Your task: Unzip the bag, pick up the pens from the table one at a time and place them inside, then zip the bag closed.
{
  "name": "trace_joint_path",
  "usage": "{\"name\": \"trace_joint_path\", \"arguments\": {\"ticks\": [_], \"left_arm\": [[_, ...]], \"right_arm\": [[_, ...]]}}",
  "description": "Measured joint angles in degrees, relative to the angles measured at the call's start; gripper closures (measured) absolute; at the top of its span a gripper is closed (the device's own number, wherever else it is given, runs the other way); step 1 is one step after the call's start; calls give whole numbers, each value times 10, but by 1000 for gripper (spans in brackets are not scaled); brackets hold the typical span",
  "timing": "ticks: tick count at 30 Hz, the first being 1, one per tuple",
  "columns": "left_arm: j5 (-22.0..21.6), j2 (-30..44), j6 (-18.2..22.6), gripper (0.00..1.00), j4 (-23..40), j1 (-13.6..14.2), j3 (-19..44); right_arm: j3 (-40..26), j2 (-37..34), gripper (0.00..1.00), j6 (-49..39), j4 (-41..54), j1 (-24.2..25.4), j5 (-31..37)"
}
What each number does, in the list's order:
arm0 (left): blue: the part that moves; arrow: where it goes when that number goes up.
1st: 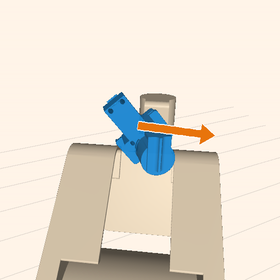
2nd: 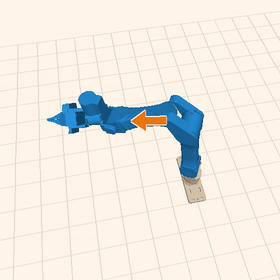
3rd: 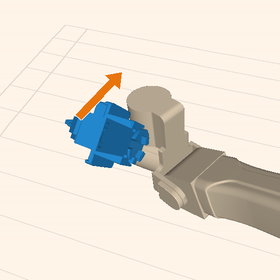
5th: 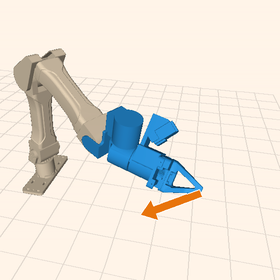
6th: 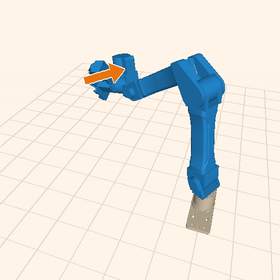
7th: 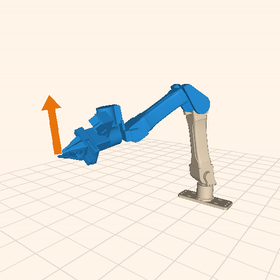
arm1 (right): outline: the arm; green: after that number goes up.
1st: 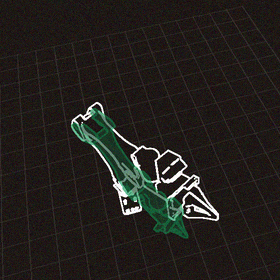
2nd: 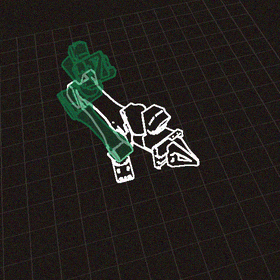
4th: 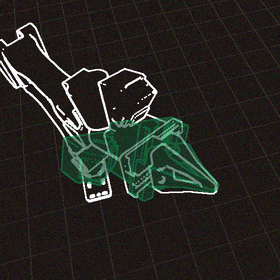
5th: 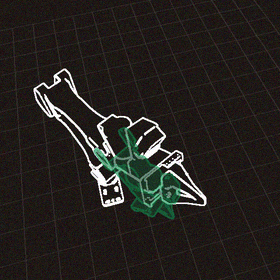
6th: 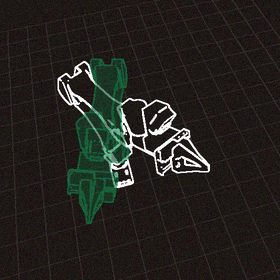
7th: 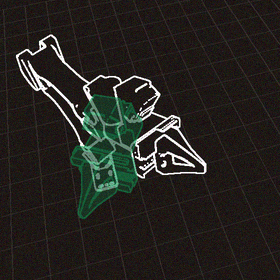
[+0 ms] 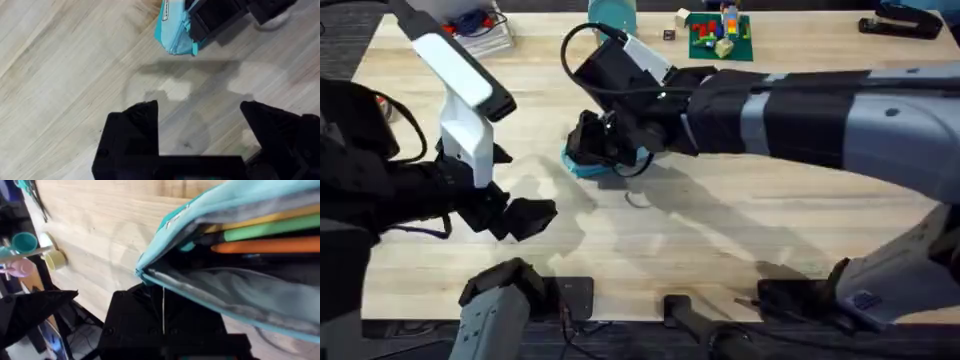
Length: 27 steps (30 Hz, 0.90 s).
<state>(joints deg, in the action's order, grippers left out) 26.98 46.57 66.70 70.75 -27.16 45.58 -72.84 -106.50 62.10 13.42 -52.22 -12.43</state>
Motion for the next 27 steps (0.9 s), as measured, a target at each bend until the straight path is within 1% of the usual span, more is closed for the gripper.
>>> {"name": "trace_joint_path", "arguments": {"ticks": [5, 8, 9, 14, 21, 27], "left_arm": [[0, 0, 0, 7, 0, 0, 0], [0, 0, 0, 7, 0, 0, 0], [0, 0, 0, 7, 0, 0, 0], [0, 0, 0, 7, 0, 0, 0], [0, 0, 0, 7, 0, 0, 0], [0, 0, 0, 7, 0, 0, 0]], "right_arm": [[2, 12, 969, -43, 4, 6, -17], [3, 37, 969, -70, 6, 6, -20], [3, 64, 969, -90, 8, 7, -21], [3, 93, 969, -120, 19, 11, -10], [3, 104, 970, -146, 20, 19, 9], [3, 105, 969, -152, 25, 44, 11]]}}
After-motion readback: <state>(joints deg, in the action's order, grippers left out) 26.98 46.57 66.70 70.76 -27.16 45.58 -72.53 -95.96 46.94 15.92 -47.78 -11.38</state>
